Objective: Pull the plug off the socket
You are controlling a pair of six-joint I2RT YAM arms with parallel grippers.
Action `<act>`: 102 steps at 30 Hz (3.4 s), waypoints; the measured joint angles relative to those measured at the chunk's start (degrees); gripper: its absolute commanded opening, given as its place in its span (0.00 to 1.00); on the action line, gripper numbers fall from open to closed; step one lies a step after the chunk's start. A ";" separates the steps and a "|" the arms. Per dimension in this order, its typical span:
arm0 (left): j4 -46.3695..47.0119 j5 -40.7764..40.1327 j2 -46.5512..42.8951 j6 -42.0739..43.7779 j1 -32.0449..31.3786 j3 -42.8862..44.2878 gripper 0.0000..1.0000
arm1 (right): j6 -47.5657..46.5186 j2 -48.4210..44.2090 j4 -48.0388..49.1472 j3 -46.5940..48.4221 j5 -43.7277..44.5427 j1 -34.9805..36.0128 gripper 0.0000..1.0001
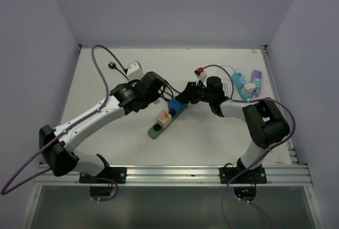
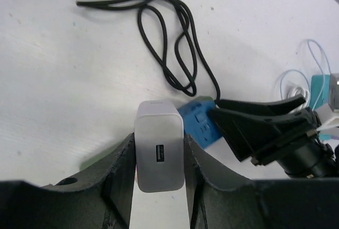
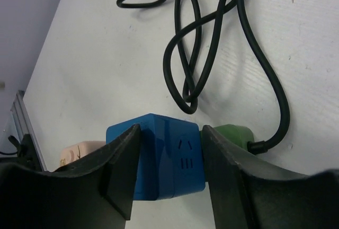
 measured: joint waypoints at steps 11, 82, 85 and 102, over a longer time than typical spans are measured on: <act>25.62 5.42 -26.91 16.35 20.50 -33.20 0.00 | -4.37 -10.51 -16.59 0.31 -2.99 0.28 0.86; 40.68 26.21 -16.55 55.41 0.15 -37.33 1.00 | -0.13 -52.85 -37.77 -20.61 5.49 0.28 0.91; 39.45 24.20 -11.34 58.88 -2.14 -34.34 0.99 | 0.02 -52.83 -37.79 -20.68 5.55 0.28 0.91; 32.04 22.14 4.48 68.04 -2.49 -24.79 0.88 | 0.68 -53.64 -37.75 -22.60 6.51 0.28 0.91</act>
